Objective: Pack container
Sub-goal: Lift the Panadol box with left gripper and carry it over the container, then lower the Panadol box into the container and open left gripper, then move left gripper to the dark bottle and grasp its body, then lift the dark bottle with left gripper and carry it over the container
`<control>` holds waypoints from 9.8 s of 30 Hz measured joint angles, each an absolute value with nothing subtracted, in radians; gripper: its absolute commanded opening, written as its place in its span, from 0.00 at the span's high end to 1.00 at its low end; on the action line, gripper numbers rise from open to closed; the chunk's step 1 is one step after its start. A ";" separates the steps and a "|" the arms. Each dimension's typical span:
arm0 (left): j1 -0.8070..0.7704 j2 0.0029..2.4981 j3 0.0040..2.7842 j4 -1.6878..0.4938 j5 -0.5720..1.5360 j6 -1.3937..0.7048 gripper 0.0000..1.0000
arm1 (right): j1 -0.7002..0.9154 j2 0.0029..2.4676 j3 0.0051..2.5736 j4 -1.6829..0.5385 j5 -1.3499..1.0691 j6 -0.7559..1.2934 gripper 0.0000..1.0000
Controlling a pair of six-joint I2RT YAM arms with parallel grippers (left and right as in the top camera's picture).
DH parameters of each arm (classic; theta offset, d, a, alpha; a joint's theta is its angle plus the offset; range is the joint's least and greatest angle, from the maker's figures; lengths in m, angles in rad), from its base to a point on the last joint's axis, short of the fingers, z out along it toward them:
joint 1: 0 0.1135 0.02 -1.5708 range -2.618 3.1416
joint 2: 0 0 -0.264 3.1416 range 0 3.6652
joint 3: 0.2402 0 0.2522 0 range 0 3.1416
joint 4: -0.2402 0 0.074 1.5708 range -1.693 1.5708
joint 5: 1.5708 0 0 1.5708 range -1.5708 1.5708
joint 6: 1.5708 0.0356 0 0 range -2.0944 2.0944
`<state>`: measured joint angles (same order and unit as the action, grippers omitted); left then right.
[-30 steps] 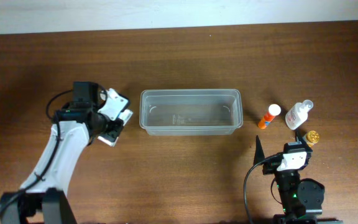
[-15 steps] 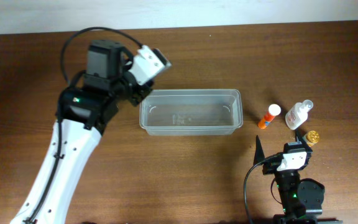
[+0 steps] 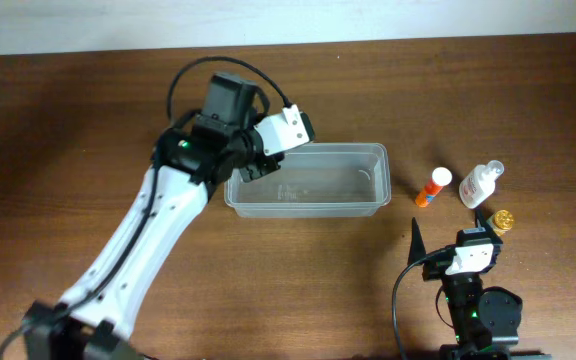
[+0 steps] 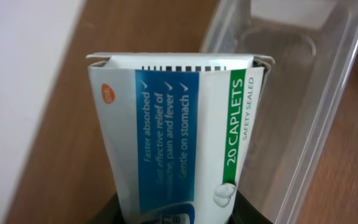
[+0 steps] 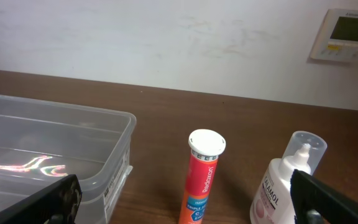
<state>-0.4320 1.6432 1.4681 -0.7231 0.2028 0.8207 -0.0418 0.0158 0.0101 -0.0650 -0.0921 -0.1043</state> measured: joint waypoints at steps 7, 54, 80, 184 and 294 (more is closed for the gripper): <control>-0.432 1.773 1.468 -0.734 0.203 0.831 0.70 | -0.042 0.016 0.010 -0.065 -0.092 -0.104 0.02; -0.432 1.994 1.468 -0.748 0.089 1.093 0.54 | -0.042 0.016 0.010 -0.065 -0.092 -0.105 0.02; -0.433 1.946 1.468 -0.752 0.089 0.857 0.99 | -0.042 0.016 0.010 -0.065 -0.092 -0.105 0.02; -0.039 2.030 1.887 -1.289 0.099 -0.285 0.02 | -0.042 0.016 0.010 -0.065 -0.092 -0.104 0.02; -0.661 1.988 2.296 -1.370 0.006 -0.496 0.75 | -0.042 0.016 0.010 -0.065 -0.092 -0.105 0.02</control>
<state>-0.6613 1.9881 2.2963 -1.3697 0.0055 -0.4957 -0.0418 0.0158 0.0101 -0.0650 -0.0921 -0.1047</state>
